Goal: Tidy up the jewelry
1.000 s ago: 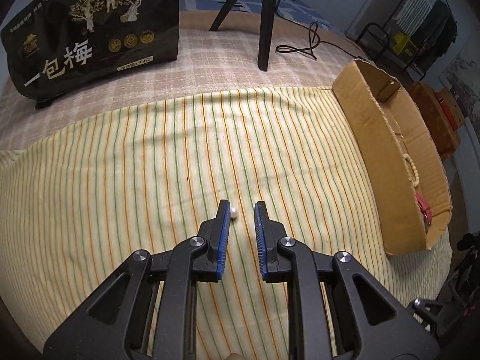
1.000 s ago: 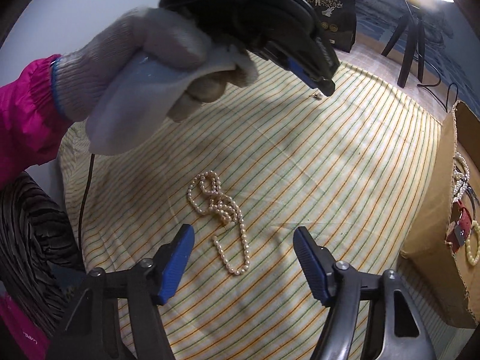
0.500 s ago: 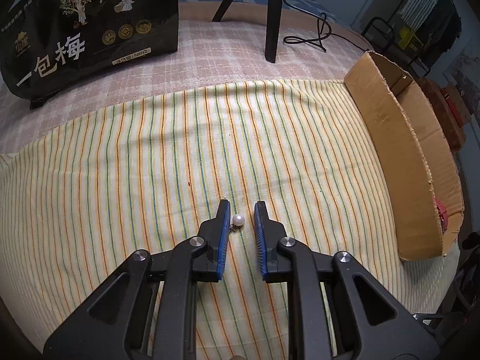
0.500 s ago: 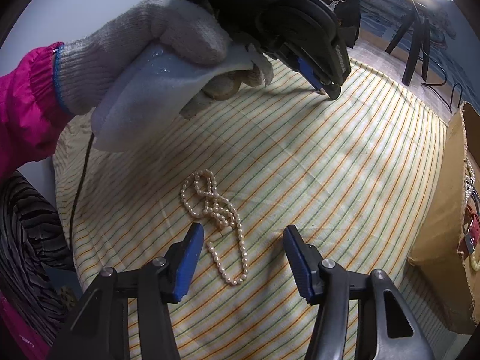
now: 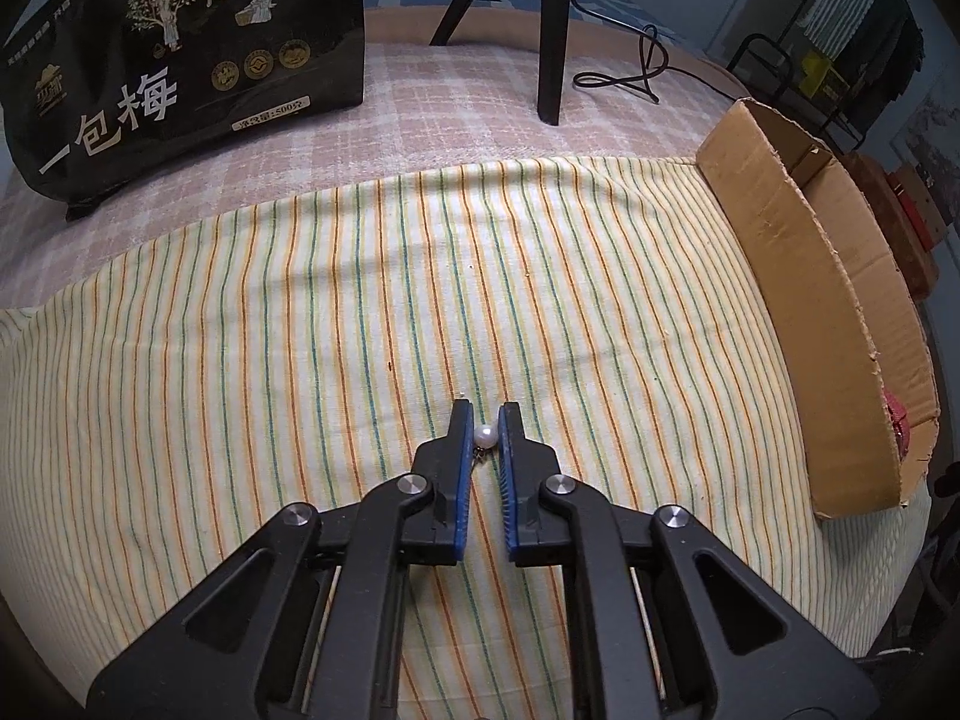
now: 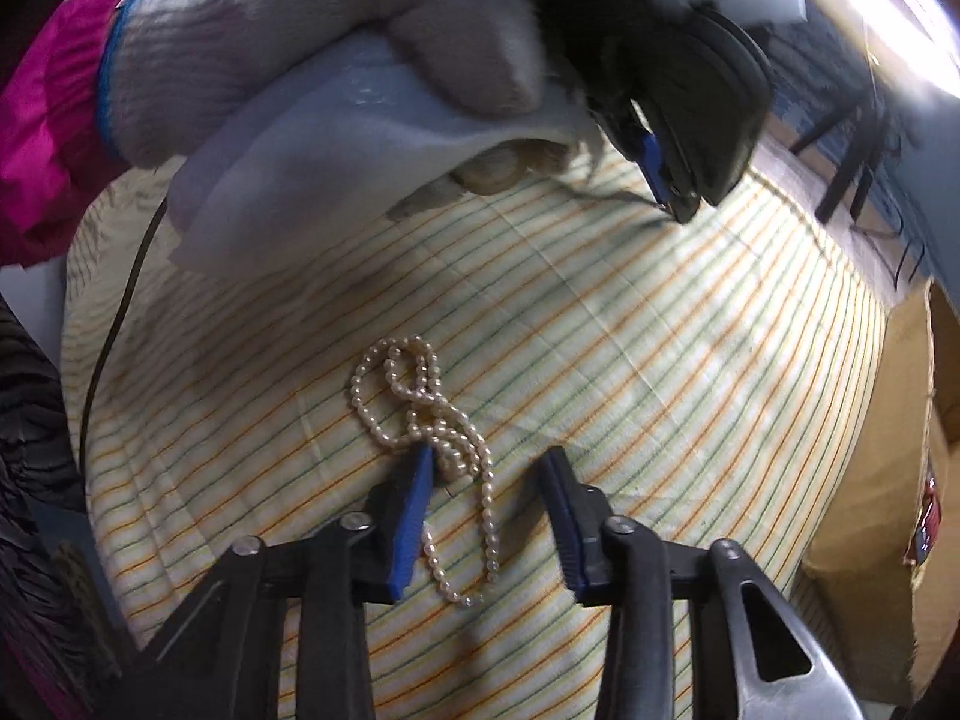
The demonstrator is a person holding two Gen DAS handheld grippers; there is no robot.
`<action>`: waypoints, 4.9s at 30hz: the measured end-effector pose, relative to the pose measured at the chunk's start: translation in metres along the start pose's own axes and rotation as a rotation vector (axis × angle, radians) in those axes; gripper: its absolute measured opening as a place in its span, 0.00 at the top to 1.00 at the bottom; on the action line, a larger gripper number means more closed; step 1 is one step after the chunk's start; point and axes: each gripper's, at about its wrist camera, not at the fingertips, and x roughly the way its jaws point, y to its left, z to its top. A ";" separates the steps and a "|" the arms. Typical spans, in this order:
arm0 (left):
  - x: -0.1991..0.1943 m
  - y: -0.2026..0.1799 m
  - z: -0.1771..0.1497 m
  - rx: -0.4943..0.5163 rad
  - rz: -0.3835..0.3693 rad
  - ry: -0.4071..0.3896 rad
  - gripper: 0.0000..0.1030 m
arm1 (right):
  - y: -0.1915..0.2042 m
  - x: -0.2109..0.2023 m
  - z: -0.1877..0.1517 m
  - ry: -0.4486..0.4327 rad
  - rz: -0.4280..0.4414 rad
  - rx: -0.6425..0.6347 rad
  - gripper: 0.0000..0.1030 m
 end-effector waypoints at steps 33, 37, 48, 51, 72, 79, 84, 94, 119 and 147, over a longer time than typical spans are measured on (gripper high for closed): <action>-0.101 -0.015 -0.018 -0.038 -0.037 -0.175 0.94 | -0.059 -0.123 -0.010 -0.237 -0.053 0.250 0.95; -0.111 -0.026 -0.024 -0.022 -0.036 -0.194 0.94 | -0.067 -0.141 -0.017 -0.257 -0.079 0.291 0.95; -0.135 -0.055 -0.040 0.043 -0.019 -0.243 0.94 | -0.097 -0.179 -0.029 -0.330 -0.129 0.375 0.95; -0.140 -0.064 -0.043 0.057 -0.019 -0.256 0.94 | -0.106 -0.186 -0.031 -0.344 -0.140 0.395 0.95; -0.144 -0.165 -0.048 0.222 -0.116 -0.300 0.94 | -0.213 -0.203 -0.052 -0.390 -0.252 0.601 0.95; -0.132 -0.194 -0.047 0.261 -0.140 -0.281 0.94 | -0.254 -0.193 -0.049 -0.380 -0.308 0.634 0.95; -0.122 -0.207 -0.044 0.271 -0.147 -0.270 0.94 | -0.275 -0.185 -0.047 -0.375 -0.321 0.655 0.95; -0.111 -0.225 -0.038 0.291 -0.155 -0.266 0.94 | -0.296 -0.166 -0.047 -0.355 -0.315 0.679 0.95; -0.133 -0.219 -0.048 0.276 -0.124 -0.292 0.50 | -0.278 -0.197 -0.043 -0.392 -0.439 0.698 0.00; -0.215 -0.160 -0.108 0.184 -0.015 -0.392 0.41 | -0.156 -0.268 -0.074 -0.455 -0.518 0.721 0.00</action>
